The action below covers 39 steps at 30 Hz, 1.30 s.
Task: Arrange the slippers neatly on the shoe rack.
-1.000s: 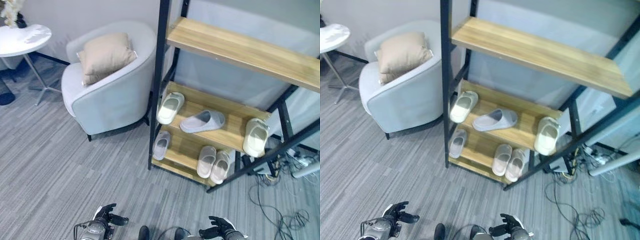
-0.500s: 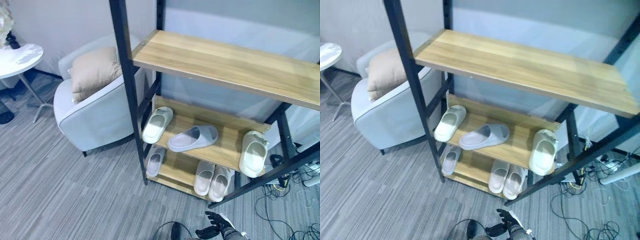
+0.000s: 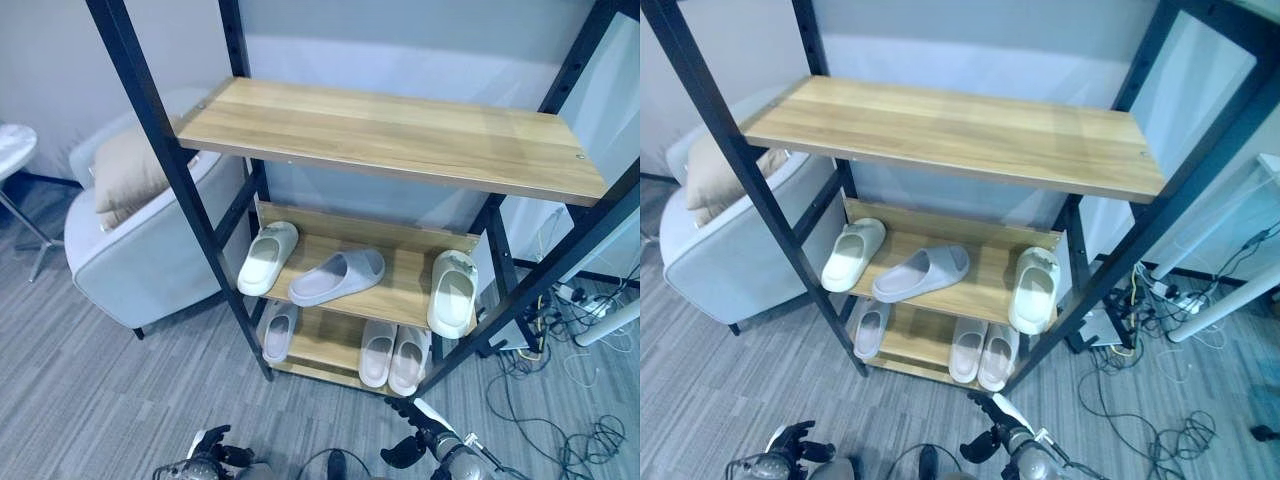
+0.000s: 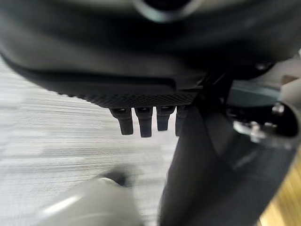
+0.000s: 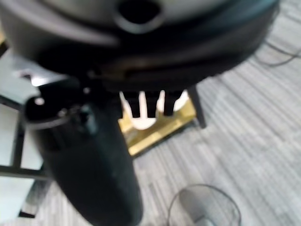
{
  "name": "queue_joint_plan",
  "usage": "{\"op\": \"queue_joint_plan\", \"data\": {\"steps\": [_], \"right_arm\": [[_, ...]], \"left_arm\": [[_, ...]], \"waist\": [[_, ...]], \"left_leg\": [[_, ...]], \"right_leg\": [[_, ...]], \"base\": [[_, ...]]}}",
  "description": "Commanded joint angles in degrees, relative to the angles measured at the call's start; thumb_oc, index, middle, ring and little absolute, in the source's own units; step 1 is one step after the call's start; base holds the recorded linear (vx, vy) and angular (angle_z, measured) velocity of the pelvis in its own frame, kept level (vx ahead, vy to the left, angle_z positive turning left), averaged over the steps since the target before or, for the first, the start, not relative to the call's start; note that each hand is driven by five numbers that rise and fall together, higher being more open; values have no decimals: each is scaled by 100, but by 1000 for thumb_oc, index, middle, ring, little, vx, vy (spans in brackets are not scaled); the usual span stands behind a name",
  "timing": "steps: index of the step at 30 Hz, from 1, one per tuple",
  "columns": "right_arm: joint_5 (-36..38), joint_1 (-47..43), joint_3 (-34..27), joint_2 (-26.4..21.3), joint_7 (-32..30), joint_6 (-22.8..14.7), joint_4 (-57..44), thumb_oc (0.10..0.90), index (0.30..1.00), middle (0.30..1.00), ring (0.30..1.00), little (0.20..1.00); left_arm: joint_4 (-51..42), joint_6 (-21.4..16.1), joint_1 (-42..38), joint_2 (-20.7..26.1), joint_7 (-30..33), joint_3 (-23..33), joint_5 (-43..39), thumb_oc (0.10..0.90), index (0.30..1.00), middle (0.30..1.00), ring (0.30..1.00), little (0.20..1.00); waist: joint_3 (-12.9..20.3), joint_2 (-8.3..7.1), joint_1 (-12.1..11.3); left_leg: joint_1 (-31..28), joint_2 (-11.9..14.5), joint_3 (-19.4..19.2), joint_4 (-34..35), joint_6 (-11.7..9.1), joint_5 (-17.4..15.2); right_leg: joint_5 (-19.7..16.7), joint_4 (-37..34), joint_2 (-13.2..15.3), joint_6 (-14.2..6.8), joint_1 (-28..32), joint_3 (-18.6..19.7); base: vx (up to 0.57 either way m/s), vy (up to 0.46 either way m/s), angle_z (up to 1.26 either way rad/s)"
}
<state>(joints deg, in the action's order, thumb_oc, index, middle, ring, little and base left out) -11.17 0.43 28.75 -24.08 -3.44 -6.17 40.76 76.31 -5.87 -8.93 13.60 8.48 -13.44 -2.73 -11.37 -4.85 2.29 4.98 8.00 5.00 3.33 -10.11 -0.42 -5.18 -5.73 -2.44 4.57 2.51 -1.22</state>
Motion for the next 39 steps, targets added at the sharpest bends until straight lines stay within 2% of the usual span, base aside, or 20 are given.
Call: {"op": "queue_joint_plan", "data": {"steps": [1,3,6,12,13,15,17,19,20,25,32,39], "right_arm": [[-170,-13,-317,-335,-289,-455,-1089,800,900,900,900,900],[-177,80,-362,-356,-273,-455,-1207,800,900,900,900,900],[-268,287,-414,-468,-207,-489,-1729,800,900,900,900,900],[-191,342,-449,-515,6,-513,-2324,800,900,900,900,900],[-196,351,-535,-577,129,-570,-3161,800,900,900,900,900],[-212,352,-624,-635,168,-611,-3660,800,900,900,900,900],[-208,367,-735,-731,211,-693,-4277,800,900,900,900,900],[-193,288,-809,-781,185,-789,-4795,800,900,900,900,900],[-201,247,-831,-801,169,-837,-5039,800,900,900,900,900],[-324,103,-973,-922,45,-1015,-5911,800,900,900,900,900],[-1007,-480,-1083,-1126,-418,-823,-5748,800,900,900,900,900],[-485,-1180,-1268,-692,-1059,-666,-4587,800,900,900,900,900]], "left_arm": [[128,0,183,-269,180,-192,355,800,900,900,900,900],[130,5,193,-272,181,-178,410,800,900,900,900,900],[153,-6,272,-171,188,-41,451,800,900,900,900,900],[118,-11,259,-26,181,85,416,800,900,900,900,900],[206,33,181,75,129,182,542,800,900,900,900,900],[184,27,165,74,123,235,544,800,900,900,900,900],[123,12,131,61,115,269,507,800,900,900,900,900],[68,-37,96,60,98,245,464,800,900,900,900,900],[53,-46,85,73,86,249,466,800,900,900,900,900],[-33,-114,12,109,76,271,462,800,900,900,900,900],[78,-60,178,-123,-30,100,672,800,900,900,900,900],[104,-35,412,-161,19,-83,731,800,900,900,900,900]], "waist": [[119,287,106],[158,318,137],[319,301,176],[434,219,162],[493,128,246],[473,106,280],[437,94,264],[384,87,197],[393,74,204],[471,47,213],[593,90,125],[681,177,-29]], "left_leg": [[137,74,-6,-2,330,789],[104,113,-127,40,281,888],[-114,-28,-229,116,377,753],[-207,-213,-406,167,542,570],[-237,-473,-668,167,750,290],[-236,-524,-773,167,795,238],[-229,-521,-959,167,808,211],[-187,-447,-1162,167,773,191],[-166,-448,-1185,167,764,189],[-178,-525,-1152,167,821,128],[-340,-523,-1124,167,825,70],[-422,-525,-1016,167,774,72]], "right_leg": [[1261,369,63,-698,597,61],[1272,361,95,-719,601,32],[1173,362,342,-879,496,195],[1046,322,545,-1043,333,346],[939,322,805,-1259,125,519],[852,336,861,-1317,15,551],[724,406,927,-1389,-167,424],[589,511,1005,-1438,-378,-109],[565,473,1018,-1450,-379,-229],[564,263,968,-1417,-298,66],[568,73,933,-1366,-142,64],[651,73,905,-1318,21,-121]], "base": [[148,190,-34],[144,206,-38],[136,272,-22],[54,202,-28],[44,367,-15],[14,268,-55],[-59,89,-82],[-88,36,-70],[-55,31,-62],[1,32,-13],[47,-19,2],[58,-30,11]]}}
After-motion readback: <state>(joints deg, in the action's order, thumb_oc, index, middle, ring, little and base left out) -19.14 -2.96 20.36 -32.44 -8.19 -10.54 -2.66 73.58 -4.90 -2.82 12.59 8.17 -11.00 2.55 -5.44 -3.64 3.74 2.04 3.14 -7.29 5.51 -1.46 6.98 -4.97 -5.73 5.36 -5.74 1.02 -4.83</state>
